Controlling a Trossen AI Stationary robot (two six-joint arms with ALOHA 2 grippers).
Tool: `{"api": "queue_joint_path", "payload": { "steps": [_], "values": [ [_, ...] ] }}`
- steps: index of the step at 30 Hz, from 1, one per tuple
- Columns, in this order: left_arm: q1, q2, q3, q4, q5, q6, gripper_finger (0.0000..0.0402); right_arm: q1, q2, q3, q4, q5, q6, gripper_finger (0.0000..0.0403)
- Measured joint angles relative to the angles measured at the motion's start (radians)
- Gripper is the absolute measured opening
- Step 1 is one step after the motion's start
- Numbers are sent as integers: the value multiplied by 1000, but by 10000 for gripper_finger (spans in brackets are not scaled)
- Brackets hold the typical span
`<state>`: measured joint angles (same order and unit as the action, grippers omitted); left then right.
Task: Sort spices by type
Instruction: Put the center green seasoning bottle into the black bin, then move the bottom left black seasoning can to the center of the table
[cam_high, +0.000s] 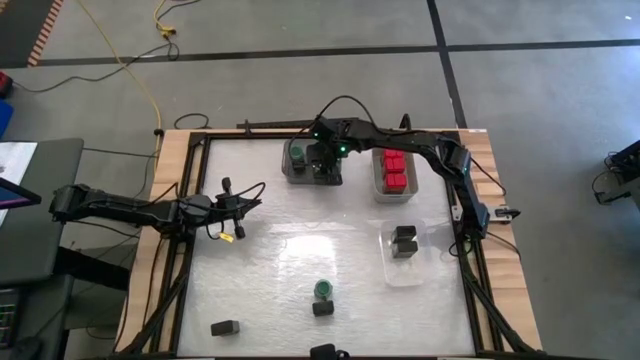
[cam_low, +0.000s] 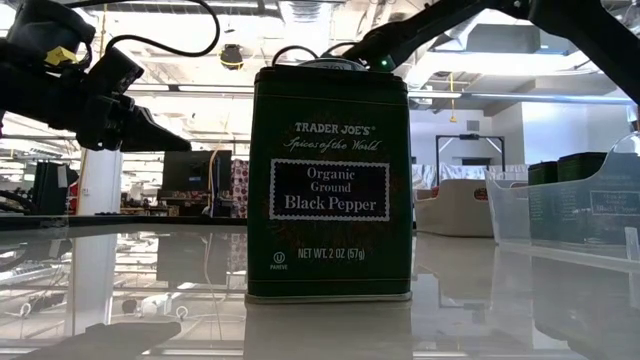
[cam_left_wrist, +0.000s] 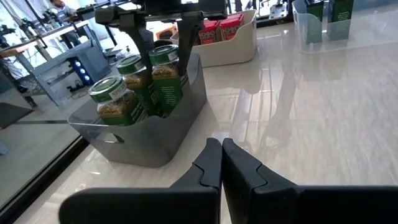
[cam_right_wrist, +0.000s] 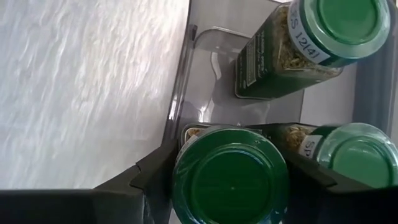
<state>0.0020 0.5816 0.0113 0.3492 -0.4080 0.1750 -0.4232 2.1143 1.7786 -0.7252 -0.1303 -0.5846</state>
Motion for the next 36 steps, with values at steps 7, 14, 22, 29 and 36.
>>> {"api": "queue_joint_path", "payload": {
  "steps": [7, 14, 22, 29, 36],
  "values": [
    [0, 0, 0, 0, 0, -1, 0, 3, 0, 0, 12, 0, 0, 278],
    [0, 0, 0, 0, 0, -2, 0, 2, 0, 4, 21, 0, 1, 305],
    [0, 0, 0, -1, 0, -1, 0, 4, -3, 138, -108, 0, 13, 322],
    [0, 0, 0, -1, 0, 0, 0, 2, -9, 281, -269, 0, 253, 322],
    [0, 0, 0, -1, 11, 1, 0, 8, -75, 283, -499, 0, 384, 316]
  ]
}}
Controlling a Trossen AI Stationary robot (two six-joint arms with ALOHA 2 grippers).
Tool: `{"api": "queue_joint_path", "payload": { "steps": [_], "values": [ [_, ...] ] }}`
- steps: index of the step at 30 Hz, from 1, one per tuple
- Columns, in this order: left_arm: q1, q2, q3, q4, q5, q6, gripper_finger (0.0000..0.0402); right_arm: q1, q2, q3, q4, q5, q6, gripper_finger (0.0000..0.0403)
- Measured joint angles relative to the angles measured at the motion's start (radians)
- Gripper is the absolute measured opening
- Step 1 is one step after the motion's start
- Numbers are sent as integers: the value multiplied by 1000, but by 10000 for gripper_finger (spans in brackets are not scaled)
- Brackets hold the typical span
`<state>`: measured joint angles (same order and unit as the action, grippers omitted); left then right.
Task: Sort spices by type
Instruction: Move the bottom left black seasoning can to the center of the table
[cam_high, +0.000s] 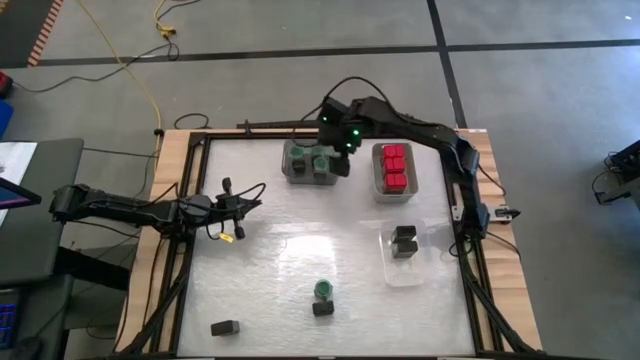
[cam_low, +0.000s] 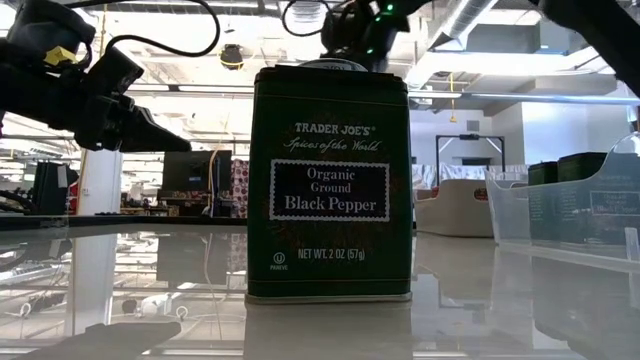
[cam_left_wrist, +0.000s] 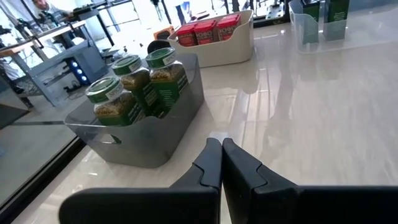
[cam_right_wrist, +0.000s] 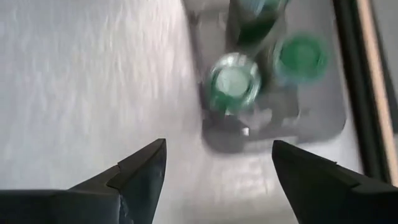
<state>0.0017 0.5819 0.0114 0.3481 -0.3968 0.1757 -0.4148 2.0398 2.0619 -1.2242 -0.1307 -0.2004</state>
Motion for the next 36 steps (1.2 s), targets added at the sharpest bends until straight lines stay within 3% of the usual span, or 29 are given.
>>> {"api": "queue_joint_path", "payload": {
  "steps": [4, 10, 20, 28, 36],
  "values": [
    [0, 0, 0, -1, -18, 1, 0, 34, -101, -134, 29, -1, 47, 311],
    [0, 0, 0, -10, -19, -9, 0, 106, -345, -507, 252, 10, 186, 305],
    [0, 0, 0, -7, -18, -122, 0, 378, -729, -1064, 646, 363, 511, 304],
    [0, 0, 31, 2, -18, -241, 0, 557, -791, -1388, 1133, 449, 618, 304],
    [0, -1, 61, 10, -18, -344, 0, 603, -792, -1430, 1182, 452, 650, 304]
  ]
}}
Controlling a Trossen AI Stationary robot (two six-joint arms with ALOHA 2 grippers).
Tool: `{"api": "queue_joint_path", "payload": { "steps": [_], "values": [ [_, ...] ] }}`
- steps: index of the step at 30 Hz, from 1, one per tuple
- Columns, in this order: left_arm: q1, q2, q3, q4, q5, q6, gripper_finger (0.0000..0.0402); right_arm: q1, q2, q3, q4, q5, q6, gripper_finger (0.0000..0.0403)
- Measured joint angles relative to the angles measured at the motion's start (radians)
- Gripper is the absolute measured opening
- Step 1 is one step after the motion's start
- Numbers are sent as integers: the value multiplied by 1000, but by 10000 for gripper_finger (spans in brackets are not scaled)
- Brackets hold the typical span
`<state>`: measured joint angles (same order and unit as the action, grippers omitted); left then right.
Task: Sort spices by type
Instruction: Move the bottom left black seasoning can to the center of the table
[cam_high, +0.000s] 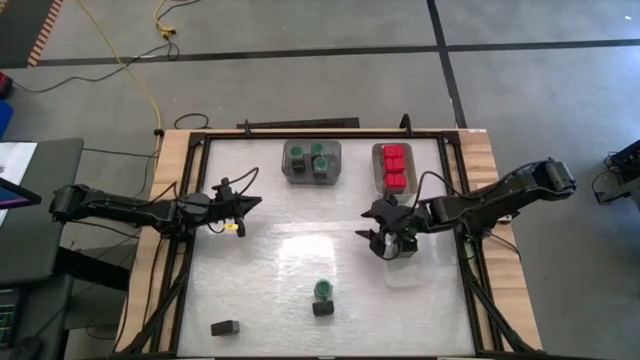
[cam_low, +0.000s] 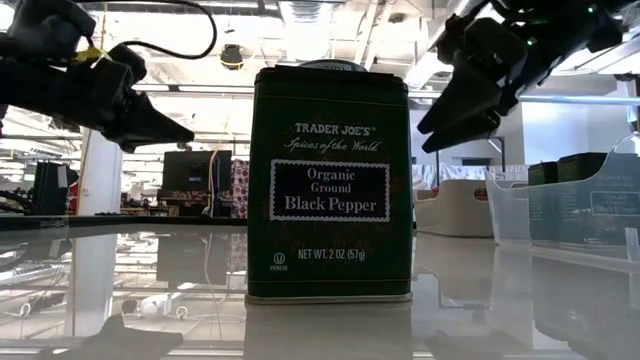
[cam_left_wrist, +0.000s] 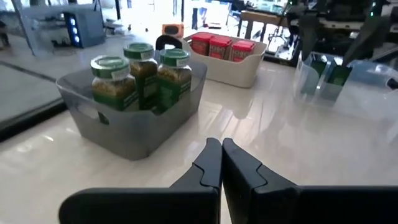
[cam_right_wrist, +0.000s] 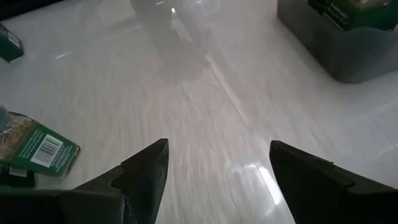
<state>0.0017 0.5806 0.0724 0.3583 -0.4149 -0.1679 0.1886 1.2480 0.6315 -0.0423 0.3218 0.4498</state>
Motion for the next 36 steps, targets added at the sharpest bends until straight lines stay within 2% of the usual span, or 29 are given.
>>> {"api": "queue_joint_path", "payload": {
  "steps": [12, 19, 25, 29, 36],
  "values": [
    [0, 1, 3, -6, 4, -28, 0, -7, 0, 0, 5, 0, -59, 304],
    [-1, 1, 4, -9, 96, -39, 0, -8, 0, 0, 5, 0, -70, 304],
    [-1, 2, 5, -5, 99, -21, 4, -8, 0, 0, 5, 0, -82, 304],
    [-1, 2, 5, -3, 98, 4, 44, -8, 0, 0, 4, 0, -88, 304],
    [-1, 2, 5, -3, 96, -15, 162, -8, 0, 0, 0, 0, -92, 304]
  ]
}}
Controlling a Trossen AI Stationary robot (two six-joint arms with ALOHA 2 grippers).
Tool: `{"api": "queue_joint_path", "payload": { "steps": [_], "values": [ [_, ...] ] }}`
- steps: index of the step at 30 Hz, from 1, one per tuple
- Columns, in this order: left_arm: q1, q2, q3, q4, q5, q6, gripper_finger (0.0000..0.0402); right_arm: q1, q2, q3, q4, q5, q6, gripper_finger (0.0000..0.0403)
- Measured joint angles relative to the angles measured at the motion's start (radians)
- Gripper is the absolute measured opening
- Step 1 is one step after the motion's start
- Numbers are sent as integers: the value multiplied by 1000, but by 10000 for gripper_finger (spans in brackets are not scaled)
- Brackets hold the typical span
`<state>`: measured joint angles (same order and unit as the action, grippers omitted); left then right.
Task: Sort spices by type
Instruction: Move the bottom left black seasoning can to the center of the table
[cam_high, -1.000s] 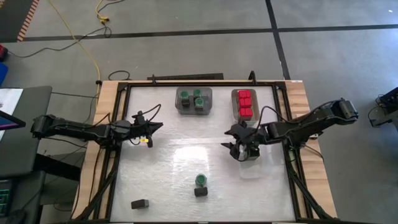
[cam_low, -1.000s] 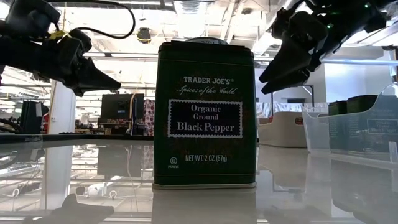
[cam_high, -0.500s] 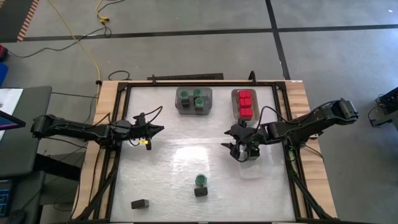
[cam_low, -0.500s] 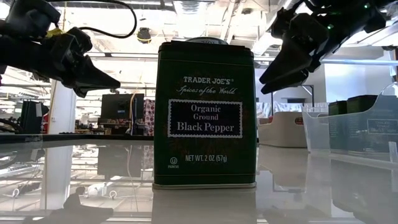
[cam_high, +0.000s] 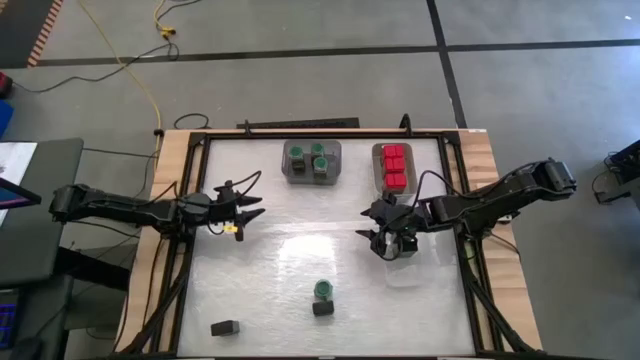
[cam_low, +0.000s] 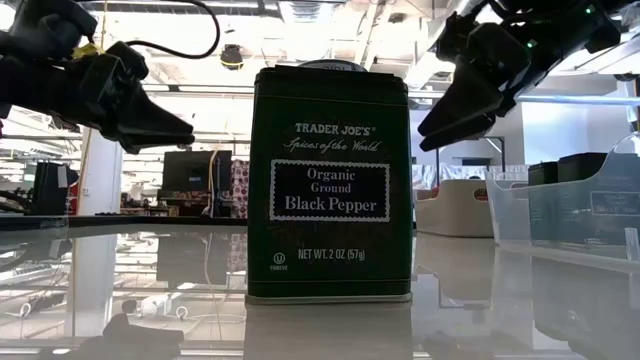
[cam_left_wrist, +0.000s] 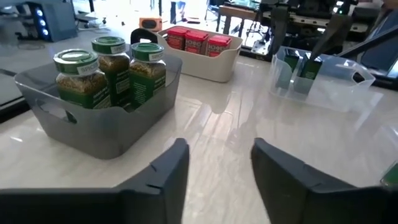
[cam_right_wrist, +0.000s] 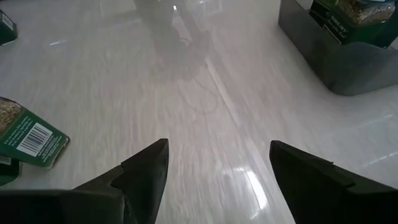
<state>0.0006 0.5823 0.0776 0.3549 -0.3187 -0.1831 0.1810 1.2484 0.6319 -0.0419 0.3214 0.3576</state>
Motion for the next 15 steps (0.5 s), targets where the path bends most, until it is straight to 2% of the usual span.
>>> {"api": "queue_joint_path", "payload": {
  "steps": [4, 9, 11, 15],
  "values": [
    [0, 0, 0, -7, 1, -10, 196, 0, 0, 0, -6, 0, 0, 304],
    [-1, 0, 5, -10, 47, -88, 199, 0, 0, 0, -6, 0, 0, 304],
    [-2, 0, 36, -92, 48, -105, 197, 0, 0, 0, -6, 0, 0, 304],
    [-3, 19, 166, -375, 48, -251, 195, 0, 0, 0, -6, 0, 0, 304]
  ]
}}
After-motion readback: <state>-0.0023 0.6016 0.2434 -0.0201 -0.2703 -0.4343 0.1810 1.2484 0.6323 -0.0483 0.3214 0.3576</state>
